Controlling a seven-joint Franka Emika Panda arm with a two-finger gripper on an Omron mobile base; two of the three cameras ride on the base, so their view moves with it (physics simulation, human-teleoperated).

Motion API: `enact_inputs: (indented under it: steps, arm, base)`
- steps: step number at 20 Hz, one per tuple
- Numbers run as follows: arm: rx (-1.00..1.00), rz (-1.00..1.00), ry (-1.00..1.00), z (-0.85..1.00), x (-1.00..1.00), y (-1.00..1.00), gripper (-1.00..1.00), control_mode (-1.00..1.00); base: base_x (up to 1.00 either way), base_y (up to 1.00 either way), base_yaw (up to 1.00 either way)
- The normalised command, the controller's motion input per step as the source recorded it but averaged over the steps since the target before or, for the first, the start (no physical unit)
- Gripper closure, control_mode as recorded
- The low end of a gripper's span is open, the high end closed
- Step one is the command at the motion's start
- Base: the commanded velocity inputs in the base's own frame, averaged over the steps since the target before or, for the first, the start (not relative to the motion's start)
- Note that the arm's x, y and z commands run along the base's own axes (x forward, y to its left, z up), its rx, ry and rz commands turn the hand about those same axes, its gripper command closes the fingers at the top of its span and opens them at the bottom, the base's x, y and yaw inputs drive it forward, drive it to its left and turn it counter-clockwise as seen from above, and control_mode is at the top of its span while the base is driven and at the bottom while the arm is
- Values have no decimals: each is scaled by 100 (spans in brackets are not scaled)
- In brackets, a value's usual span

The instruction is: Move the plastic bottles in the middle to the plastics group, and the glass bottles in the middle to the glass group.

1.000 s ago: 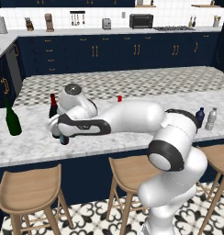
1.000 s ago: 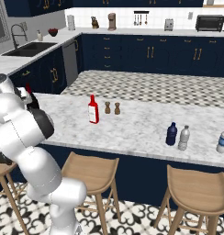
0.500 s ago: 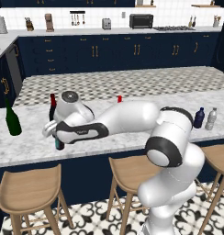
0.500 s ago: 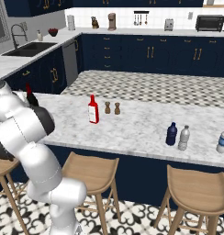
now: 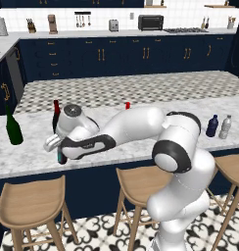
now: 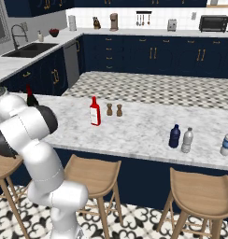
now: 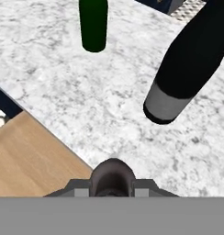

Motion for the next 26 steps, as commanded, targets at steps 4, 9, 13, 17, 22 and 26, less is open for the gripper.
enact_inputs:
  steps: [4, 9, 13, 17, 22, 26]
  arm:
    - [0, 0, -11, -2, 3, 0, 100, -100]
    - [0, 0, -5, -2, 8, 1, 100, -100]
    - [0, 0, 0, -21, 3, 1, 100, -100]
    - [0, 0, 0, -16, 12, 0, 100, -100]
    - [0, 0, 0, -15, 8, 0, 100, -100]
    - [0, 0, 0, -8, 15, 0, 100, -100]
  base:
    - [0, 0, 0]
    - [0, 0, 0]
    - [0, 0, 0]
    - [0, 0, 0]
    - [0, 0, 0]
    - [0, 0, 0]
